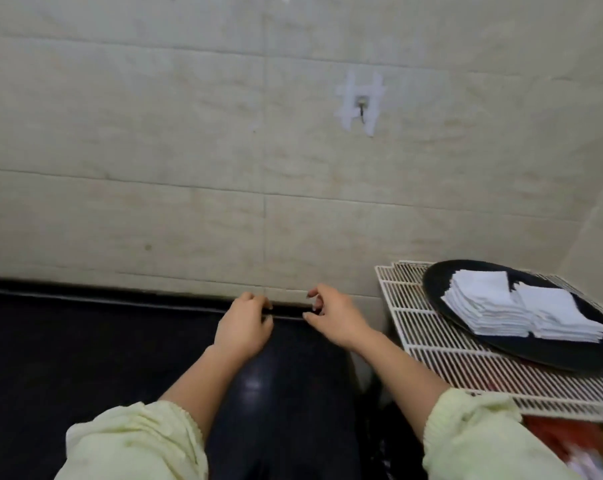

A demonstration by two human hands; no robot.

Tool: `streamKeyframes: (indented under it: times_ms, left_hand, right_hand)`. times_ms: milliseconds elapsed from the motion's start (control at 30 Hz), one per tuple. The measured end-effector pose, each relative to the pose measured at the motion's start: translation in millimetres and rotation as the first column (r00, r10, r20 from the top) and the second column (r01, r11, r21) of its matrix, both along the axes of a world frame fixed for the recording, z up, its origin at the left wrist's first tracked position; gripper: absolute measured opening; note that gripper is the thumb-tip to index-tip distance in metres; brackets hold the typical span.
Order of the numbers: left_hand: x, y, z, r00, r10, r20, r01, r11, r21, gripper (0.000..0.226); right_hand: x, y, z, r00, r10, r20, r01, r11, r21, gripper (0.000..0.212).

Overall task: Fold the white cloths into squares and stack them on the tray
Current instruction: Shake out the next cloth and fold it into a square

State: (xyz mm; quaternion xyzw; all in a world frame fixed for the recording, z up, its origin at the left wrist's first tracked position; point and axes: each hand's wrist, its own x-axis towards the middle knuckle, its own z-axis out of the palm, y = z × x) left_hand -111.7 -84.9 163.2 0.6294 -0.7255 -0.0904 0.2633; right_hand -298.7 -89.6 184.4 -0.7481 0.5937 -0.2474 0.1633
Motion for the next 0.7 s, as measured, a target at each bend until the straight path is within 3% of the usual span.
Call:
streamKeyframes:
  times_ms: [267, 700]
  left_hand:
    - [194, 83, -24, 0.954, 0.298, 0.042, -0.3, 0.952, 0.063, 0.028]
    - [455, 153, -55, 0.748, 0.663, 0.044, -0.662, 0.737, 0.137, 0.031]
  right_hand:
    - [204, 34, -40, 0.949, 0.304, -0.086, -0.299, 0.952, 0.065, 0.037]
    - [500, 46, -71, 0.748, 0.65, -0.131, -0.636, 0.759, 0.138, 0.042]
